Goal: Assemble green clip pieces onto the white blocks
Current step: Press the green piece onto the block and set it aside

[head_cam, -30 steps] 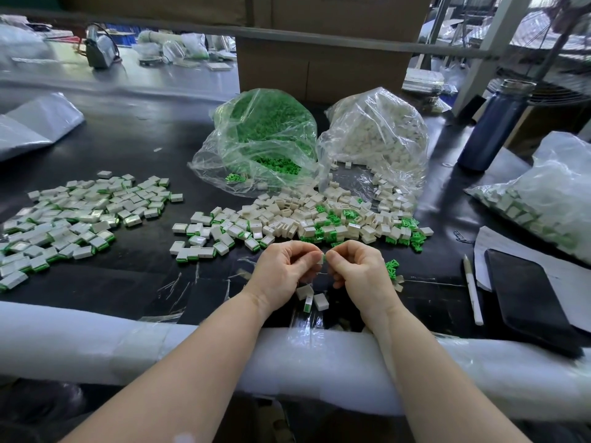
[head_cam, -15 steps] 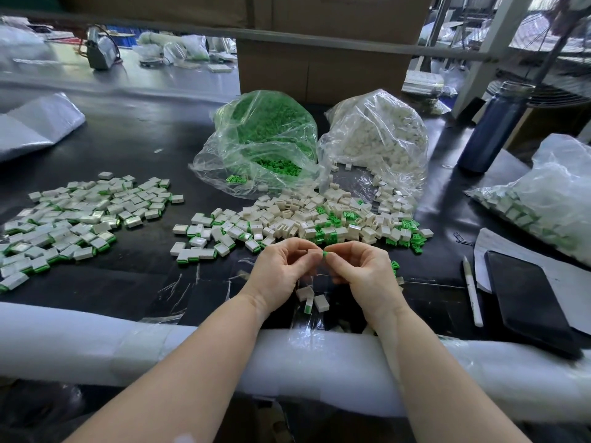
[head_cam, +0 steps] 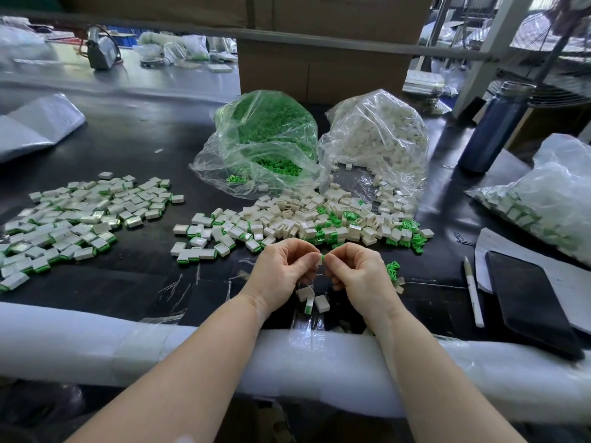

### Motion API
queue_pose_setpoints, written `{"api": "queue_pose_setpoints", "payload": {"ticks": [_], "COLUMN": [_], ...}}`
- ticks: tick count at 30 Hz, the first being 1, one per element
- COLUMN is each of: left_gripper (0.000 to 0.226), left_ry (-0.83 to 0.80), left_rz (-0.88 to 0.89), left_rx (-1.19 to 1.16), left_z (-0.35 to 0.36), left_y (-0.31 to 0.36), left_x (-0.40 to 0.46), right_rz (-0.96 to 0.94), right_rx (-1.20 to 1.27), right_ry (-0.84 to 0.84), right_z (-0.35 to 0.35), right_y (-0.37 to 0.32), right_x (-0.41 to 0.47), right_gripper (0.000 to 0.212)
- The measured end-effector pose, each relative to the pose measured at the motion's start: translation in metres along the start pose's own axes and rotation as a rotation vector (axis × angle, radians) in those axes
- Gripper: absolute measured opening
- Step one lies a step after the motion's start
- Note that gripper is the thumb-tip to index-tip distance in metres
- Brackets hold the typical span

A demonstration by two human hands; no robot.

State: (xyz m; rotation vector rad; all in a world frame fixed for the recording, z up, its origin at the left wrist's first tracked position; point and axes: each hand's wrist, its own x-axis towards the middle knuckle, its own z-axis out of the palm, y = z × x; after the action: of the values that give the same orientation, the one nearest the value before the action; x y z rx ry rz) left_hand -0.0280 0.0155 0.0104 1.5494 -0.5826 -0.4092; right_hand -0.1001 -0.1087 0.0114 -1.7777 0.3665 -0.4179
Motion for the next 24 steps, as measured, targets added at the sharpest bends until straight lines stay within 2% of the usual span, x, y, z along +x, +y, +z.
{"api": "queue_pose_setpoints", "payload": {"ticks": [11,20,24], "left_gripper": [0.006,0.011,0.009], "left_ry": [-0.047,-0.073,-0.032], "left_rz": [0.004,0.039,0.023], "left_rx": [0.155,0.247,0.187], "left_z": [-0.0005,-0.0011,0.0010], "left_y": [-0.0017,0.0007,0.0011], "left_x": [-0.0004,-0.0016,-0.0013], "right_rz": [0.000,0.013,0.010], "right_rx": [-0.183,-0.175,-0.022], "right_ry": [-0.033,-0.093,-0.047], "right_z": [-0.0007,-0.0026,-0.0022], "right_y": [-0.0016,-0.0016,-0.0010], "right_x": [-0.0012,-0.0003,-0.0009], "right_gripper": [0.023,0.023,0.016]}}
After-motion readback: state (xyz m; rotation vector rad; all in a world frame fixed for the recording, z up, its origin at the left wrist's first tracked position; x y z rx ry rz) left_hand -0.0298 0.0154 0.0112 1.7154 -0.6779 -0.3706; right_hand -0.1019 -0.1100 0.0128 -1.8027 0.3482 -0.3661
